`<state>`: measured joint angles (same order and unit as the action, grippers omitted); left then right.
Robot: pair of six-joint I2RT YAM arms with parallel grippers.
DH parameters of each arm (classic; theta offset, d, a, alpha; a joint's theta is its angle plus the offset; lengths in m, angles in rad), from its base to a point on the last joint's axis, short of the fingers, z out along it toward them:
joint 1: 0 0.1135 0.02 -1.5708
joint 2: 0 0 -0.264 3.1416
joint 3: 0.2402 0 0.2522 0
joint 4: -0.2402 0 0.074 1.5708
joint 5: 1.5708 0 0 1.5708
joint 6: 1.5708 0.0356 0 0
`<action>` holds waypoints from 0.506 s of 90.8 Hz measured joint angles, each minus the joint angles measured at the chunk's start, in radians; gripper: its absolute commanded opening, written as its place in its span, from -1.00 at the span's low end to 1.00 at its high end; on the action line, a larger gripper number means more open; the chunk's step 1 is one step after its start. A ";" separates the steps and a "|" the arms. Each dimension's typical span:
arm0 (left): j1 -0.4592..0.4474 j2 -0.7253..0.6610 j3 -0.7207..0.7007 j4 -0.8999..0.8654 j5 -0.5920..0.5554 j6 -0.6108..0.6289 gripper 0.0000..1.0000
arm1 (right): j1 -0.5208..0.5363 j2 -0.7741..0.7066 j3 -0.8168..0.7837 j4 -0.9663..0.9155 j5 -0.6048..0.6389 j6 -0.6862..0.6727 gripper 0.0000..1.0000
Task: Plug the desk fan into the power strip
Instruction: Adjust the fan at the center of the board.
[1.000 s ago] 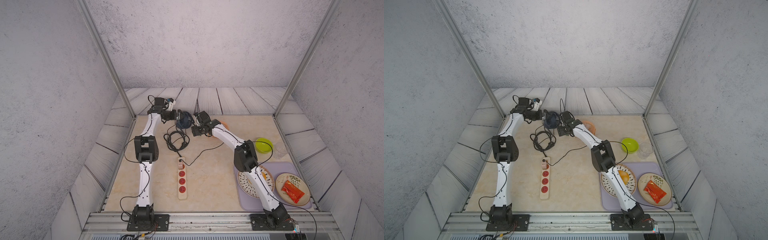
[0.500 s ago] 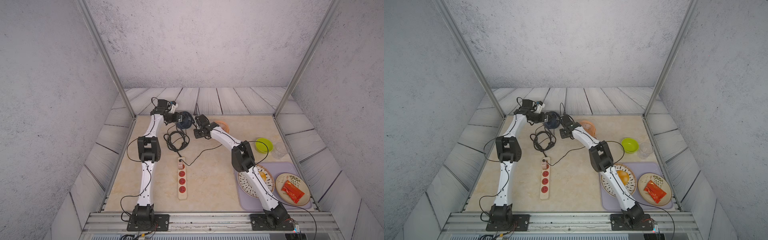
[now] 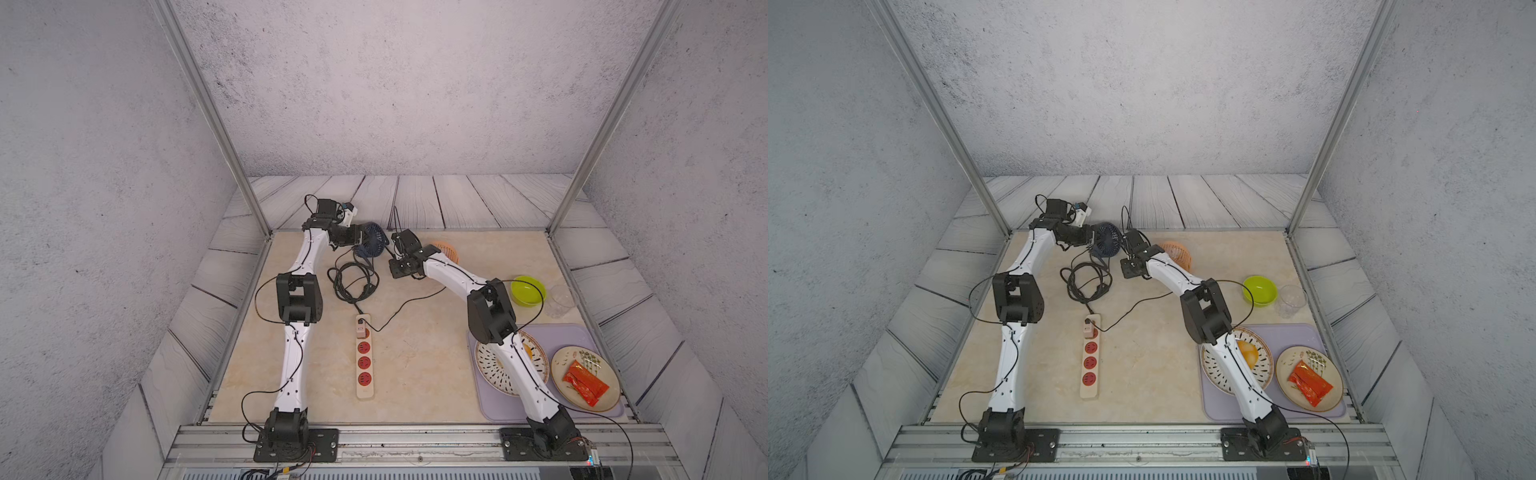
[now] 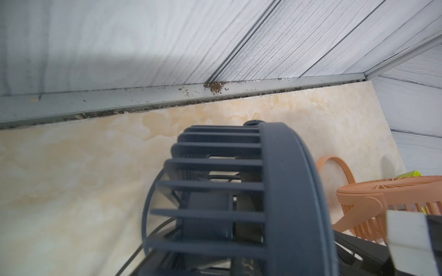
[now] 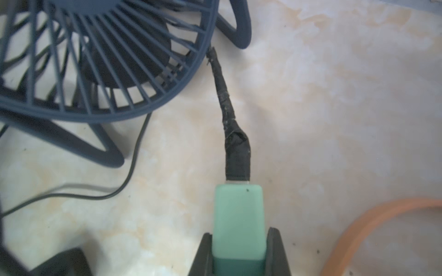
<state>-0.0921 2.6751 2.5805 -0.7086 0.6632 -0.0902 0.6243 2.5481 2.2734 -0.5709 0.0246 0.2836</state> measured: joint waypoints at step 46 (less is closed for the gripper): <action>-0.007 -0.214 -0.206 0.055 0.139 -0.114 -0.54 | 0.014 -0.646 -0.569 0.020 -0.081 0.013 -1.00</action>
<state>-0.0994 2.4615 2.3745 -0.6537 0.8024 -0.2047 0.6384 1.9018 1.7046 -0.5510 -0.0566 0.2970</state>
